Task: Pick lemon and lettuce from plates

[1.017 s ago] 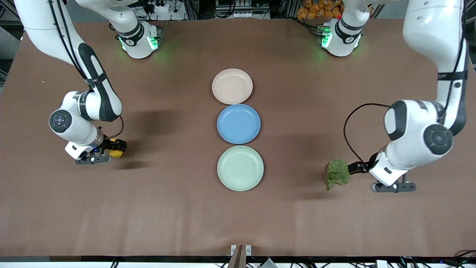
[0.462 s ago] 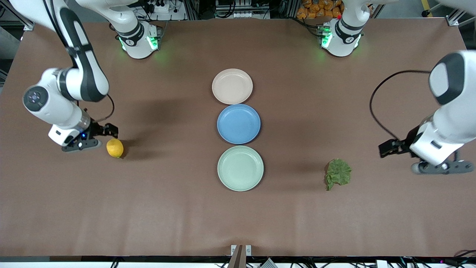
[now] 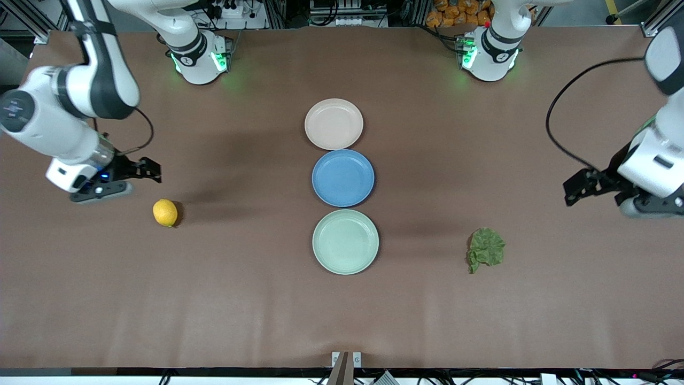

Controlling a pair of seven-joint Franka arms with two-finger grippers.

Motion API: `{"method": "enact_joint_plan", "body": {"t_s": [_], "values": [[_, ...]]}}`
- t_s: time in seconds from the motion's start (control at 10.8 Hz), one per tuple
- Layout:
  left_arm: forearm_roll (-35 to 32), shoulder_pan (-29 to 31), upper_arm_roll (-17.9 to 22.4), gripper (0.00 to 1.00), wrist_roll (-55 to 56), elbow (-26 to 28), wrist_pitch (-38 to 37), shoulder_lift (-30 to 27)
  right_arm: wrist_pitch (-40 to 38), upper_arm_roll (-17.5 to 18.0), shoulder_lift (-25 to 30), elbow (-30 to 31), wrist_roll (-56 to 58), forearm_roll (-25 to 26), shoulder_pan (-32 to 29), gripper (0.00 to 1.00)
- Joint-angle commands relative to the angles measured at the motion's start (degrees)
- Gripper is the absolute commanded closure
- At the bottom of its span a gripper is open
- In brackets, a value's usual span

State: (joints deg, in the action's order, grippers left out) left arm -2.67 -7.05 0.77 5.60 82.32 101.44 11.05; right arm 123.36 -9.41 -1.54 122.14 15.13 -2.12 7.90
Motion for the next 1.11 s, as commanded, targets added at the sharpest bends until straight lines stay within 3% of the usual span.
{"method": "enact_joint_plan", "body": {"t_s": [0.0, 0.37, 0.55, 0.74, 1.02], "values": [[-0.7, 0.5, 0.3, 0.00, 0.4, 1.0, -2.6, -3.6, -11.3, 6.3, 0.4, -10.6, 0.0, 0.2, -8.3, 0.00], [-0.6, 0.5, -0.2, 0.00, 0.1, 1.0, -5.5, -6.6, -16.8, 6.0, 0.4, -19.3, -0.5, -0.1, -9.3, 0.00], [-0.5, 0.6, -0.2, 0.00, -0.3, 1.0, -5.6, -7.1, -24.5, 5.3, 0.0, -27.1, -0.7, -0.1, -10.1, 0.00], [-0.1, 0.9, -0.2, 0.00, -0.4, 1.1, -7.3, -8.8, -27.4, 5.3, 0.4, -30.2, -0.8, -0.2, -10.4, 0.00], [0.0, 3.7, -3.2, 0.00, -0.5, 1.4, -8.6, -9.8, -30.6, 5.4, 0.3, -35.8, -0.8, 0.0, -10.4, 0.00]]}}
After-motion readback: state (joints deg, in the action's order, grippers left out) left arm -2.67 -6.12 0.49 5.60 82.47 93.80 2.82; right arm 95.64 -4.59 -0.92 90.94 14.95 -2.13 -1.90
